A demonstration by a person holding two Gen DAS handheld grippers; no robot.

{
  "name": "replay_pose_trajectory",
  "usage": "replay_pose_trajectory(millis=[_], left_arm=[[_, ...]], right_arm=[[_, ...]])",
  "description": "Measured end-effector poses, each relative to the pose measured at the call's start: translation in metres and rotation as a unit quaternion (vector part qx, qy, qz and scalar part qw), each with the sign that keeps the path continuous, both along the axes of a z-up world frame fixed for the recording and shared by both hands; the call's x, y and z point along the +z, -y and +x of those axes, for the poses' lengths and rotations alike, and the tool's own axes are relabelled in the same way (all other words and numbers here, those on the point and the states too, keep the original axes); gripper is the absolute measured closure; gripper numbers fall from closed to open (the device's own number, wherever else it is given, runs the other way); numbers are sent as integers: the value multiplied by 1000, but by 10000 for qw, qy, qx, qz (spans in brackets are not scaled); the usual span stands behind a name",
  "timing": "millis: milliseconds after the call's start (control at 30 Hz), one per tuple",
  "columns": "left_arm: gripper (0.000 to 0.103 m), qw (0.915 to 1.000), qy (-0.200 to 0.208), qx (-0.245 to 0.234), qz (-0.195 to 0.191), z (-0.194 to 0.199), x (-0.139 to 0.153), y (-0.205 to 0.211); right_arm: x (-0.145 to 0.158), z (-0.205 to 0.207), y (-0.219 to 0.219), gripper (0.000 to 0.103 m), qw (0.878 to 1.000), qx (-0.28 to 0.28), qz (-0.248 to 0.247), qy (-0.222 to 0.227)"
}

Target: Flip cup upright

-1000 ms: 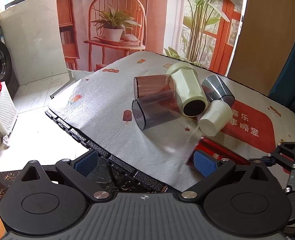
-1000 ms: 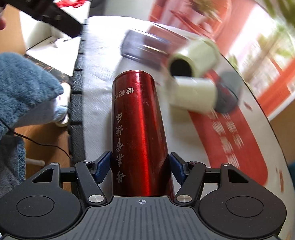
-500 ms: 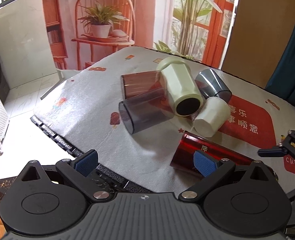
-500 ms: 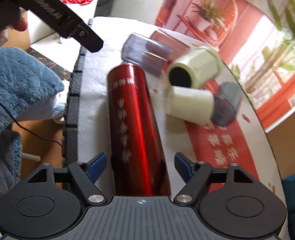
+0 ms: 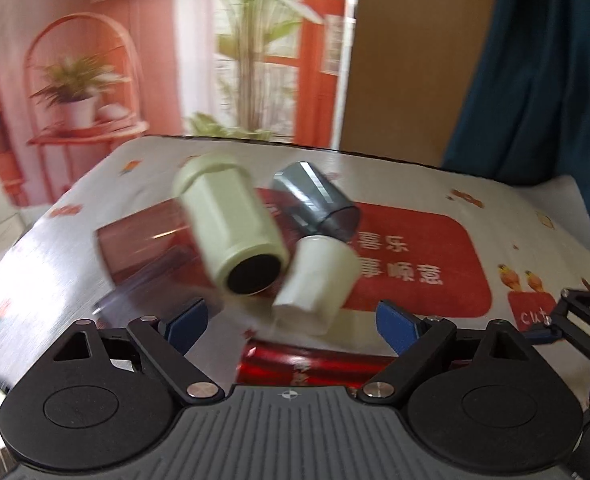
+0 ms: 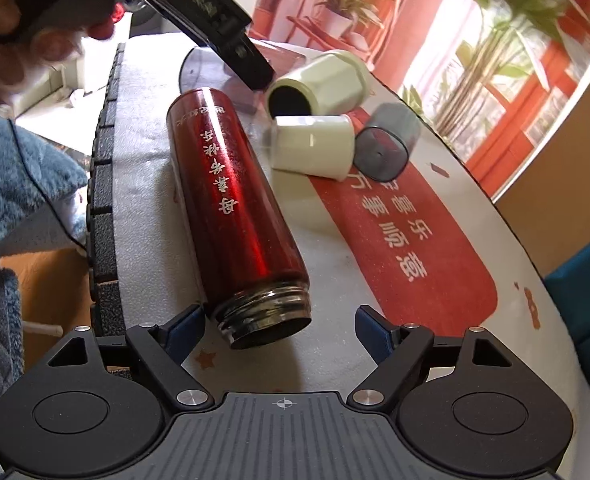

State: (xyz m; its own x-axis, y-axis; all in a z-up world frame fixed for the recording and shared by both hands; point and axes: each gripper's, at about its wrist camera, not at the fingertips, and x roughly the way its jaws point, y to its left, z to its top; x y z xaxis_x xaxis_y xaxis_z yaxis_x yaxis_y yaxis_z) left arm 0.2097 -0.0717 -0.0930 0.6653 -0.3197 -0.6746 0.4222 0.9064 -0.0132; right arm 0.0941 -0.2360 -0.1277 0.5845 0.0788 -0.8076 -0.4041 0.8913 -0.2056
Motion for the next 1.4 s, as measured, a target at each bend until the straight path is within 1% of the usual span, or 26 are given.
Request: replay_pose_trajectory(millis=[67, 133, 200, 233, 300, 367, 500, 600, 667, 700, 767, 833, 900, 1000, 1100, 1233, 1333, 1400], left_arm=[[17, 9993, -7, -342, 113, 9, -7, 10], [20, 9979, -59, -617, 208, 16, -13, 14], [27, 9964, -118, -797, 280, 22, -19, 13], [31, 9958, -184, -844, 288, 26, -21, 9], [31, 9946, -255, -996, 153, 30, -22, 3], [31, 9916, -325, -1248, 65, 32, -23, 0], [31, 9862, -122, -1612, 351, 30, -22, 15], [31, 9815, -212, -1882, 298, 33, -24, 21], [30, 9781, -181, -2035, 409, 34, -26, 28], [30, 9766, -168, -2091, 482, 35, -28, 31], [28, 9761, -138, -2121, 460, 37, -31, 33], [29, 9765, -299, -2113, 290, 43, -32, 30], [28, 9751, -403, -2177, 114, 44, -34, 25], [25, 9723, -562, -2268, -6, 43, -38, 18], [24, 9713, -510, -2319, 160, 34, -42, 18], [24, 9641, -651, -2554, 340, 24, -48, 22], [23, 9637, -551, -2552, 565, 15, -51, 26], [24, 9654, -588, -2474, 585, 13, -53, 26]], right_arm=[[2, 3, 2, 27, 9999, -103, 74, 20], [2, 6, 5, 31, 9997, -203, 119, 50], [3, 8, 8, 33, 9992, -329, 202, 81], [3, 10, 11, 37, 9988, -409, 268, 96], [2, 11, 15, 42, 9976, -562, 376, 124], [0, 12, 18, 43, 9958, -725, 541, 141], [-9, 14, 23, 43, 9898, -1096, 891, 184], [-15, 17, 25, 48, 9867, -1264, 1002, 199], [-17, 19, 25, 48, 9868, -1255, 1006, 195], [-18, 20, 26, 48, 9870, -1233, 1015, 188], [-19, 22, 28, 48, 9872, -1204, 1036, 170], [-18, 23, 31, 49, 9868, -1188, 1086, 157], [-19, 23, 32, 53, 9870, -1205, 1053, 167], [-18, 24, 39, 53, 9856, -1280, 1089, 188], [-19, 27, 46, 60, 9839, -1448, 1021, 224], [-18, 29, 56, 60, 9794, -1675, 1096, 256], [-16, 29, 62, 60, 9762, -1753, 1247, 273], [-16, 30, 63, 60, 9740, -1818, 1323, 266]])
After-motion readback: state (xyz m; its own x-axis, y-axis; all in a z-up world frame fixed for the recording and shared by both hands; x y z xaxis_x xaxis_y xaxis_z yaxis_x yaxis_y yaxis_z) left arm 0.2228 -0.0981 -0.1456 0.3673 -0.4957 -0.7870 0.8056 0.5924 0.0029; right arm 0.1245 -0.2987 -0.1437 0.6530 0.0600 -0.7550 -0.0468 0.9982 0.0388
